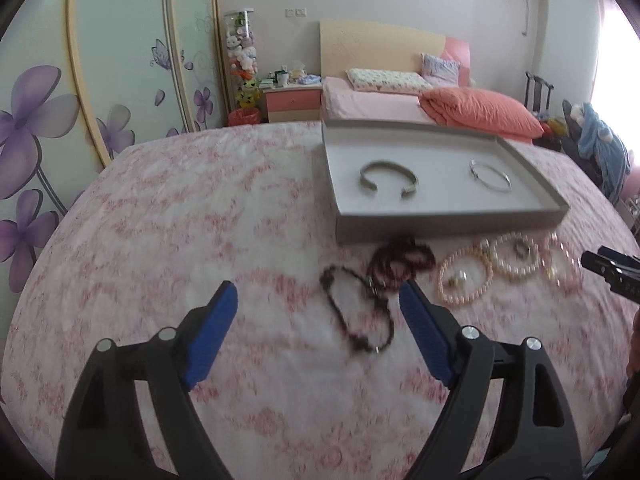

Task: Organize jewelry
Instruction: 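Lift both tools away from the tray, then grasp the pink bead bracelet with the right tool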

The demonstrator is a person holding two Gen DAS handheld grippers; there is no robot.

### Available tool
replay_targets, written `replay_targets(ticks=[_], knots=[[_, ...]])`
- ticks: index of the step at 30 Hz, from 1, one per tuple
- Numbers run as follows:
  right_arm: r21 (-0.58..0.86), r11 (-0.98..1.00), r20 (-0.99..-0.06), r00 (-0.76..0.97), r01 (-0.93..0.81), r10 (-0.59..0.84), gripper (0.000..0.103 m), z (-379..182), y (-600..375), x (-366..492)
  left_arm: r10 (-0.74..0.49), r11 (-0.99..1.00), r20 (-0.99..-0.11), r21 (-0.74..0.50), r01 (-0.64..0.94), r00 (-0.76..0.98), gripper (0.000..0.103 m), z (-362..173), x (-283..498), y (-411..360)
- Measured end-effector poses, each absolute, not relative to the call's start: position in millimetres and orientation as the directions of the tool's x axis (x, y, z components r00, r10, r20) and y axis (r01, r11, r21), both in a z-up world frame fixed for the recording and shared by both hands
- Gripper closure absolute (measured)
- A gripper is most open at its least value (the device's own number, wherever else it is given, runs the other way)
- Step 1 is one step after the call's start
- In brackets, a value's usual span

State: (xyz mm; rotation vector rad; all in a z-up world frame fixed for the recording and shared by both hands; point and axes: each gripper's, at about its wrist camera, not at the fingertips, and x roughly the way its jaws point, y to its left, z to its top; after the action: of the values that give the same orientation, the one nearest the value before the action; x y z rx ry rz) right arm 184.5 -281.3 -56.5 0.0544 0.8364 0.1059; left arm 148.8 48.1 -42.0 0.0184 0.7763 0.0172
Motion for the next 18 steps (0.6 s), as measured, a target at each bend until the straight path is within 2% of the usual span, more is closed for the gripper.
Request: replay_targets(ticks=[13, 16, 18], knots=[[0.028, 0.999, -0.774, 0.631, -0.044, 0.050, 0.068, -75, -270, 207, 0.022, 0.999, -0.732, 0.045, 0.015, 0.681, 0.022, -57, 148, 35], [0.021, 0.999, -0.773, 0.633, -0.039, 0.040, 0.082, -75, -272, 204, 0.026, 0.999, -0.740, 0.046, 0.013, 0.673, 0.022, -61, 150, 35], [0.010, 0.999, -0.772, 0.634, -0.031, 0.027, 0.083, -74, -273, 202, 0.027, 0.999, -0.744, 0.046, 0.011, 0.667, 0.022, -63, 151, 34]])
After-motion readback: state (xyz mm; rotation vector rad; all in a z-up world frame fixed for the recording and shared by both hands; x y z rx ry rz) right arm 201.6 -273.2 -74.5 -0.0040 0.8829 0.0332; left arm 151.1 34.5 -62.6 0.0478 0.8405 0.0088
